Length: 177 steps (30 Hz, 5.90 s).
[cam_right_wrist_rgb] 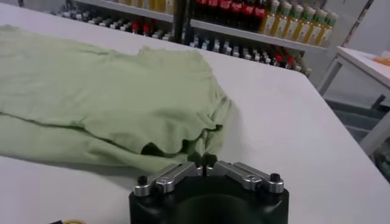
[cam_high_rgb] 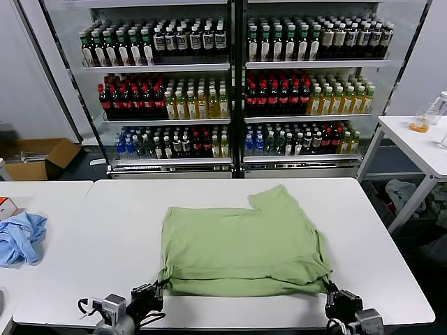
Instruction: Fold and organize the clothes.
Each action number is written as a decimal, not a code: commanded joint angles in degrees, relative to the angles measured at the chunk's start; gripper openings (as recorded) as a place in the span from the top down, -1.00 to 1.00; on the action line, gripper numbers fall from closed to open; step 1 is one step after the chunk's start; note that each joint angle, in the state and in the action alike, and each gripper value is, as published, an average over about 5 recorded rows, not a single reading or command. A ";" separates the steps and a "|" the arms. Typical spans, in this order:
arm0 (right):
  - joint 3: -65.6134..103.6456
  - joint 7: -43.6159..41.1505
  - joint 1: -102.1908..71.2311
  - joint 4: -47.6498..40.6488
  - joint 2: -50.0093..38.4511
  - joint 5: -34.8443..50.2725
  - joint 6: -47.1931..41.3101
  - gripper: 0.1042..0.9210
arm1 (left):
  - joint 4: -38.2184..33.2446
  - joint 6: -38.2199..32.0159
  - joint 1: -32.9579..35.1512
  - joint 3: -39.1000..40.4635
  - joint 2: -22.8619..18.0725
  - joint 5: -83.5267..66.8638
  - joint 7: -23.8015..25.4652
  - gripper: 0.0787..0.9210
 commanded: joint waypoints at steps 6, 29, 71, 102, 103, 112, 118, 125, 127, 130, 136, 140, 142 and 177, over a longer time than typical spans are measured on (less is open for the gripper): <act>2.17 0.75 -5.86 6.35 -0.34 -4.86 3.89 0.62 | -6.29 -0.01 5.95 -2.89 1.76 1.17 0.03 0.77; -18.59 7.26 49.31 -23.40 -2.47 13.64 -1.59 -0.75 | 20.18 -2.46 -31.07 6.57 4.21 -11.03 -7.40 -0.71; -32.90 2.15 78.01 -65.51 13.20 17.08 -4.53 -0.76 | 43.31 0.02 -49.67 18.54 -4.69 -7.69 -7.98 -0.77; -29.36 1.49 68.17 -48.88 9.38 19.53 -0.47 0.97 | 31.80 -2.01 -41.26 14.16 -2.49 -15.26 -4.83 0.88; -28.80 1.50 67.54 -47.58 9.01 19.53 -0.23 1.00 | 31.04 -2.05 -40.77 13.82 -2.38 -15.46 -4.78 0.91; -22.73 1.79 59.78 -33.74 4.64 19.96 -0.09 1.00 | 21.84 -2.01 -34.17 10.34 0.10 -17.27 -4.09 0.96; -18.79 1.96 50.07 -24.12 0.49 20.04 -0.20 1.00 | 16.40 -1.40 -29.82 7.90 2.09 -18.27 -3.54 0.96; -11.74 2.09 38.18 -14.02 -2.46 20.08 -0.36 1.00 | 10.72 -0.56 -23.91 5.05 4.19 -19.00 -2.57 0.95; -8.79 1.97 34.62 -11.76 -2.86 20.15 -0.51 1.00 | 9.42 -0.30 -22.20 4.40 4.65 -19.17 -2.16 0.95; -4.73 1.75 29.28 -9.08 -3.04 20.14 -0.74 1.00 | 7.76 -0.06 -19.60 3.70 5.29 -19.14 -1.56 0.95; -1.02 2.63 20.97 -6.49 -1.88 19.49 -1.58 1.00 | 6.19 0.02 -15.07 2.86 5.81 -17.37 -1.04 0.96; -0.93 3.59 18.65 -6.68 -0.75 18.96 -2.14 1.00 | 7.29 0.06 -14.09 3.38 6.27 -14.75 -0.73 0.95; -1.58 4.11 18.52 -7.39 -0.18 18.43 -2.40 1.00 | 8.29 0.08 -14.10 3.71 6.49 -13.31 -0.50 0.95; -5.55 4.18 16.55 -5.64 2.17 11.14 -2.45 -0.66 | 9.08 -6.18 -8.76 6.85 -12.51 8.10 -12.26 -0.61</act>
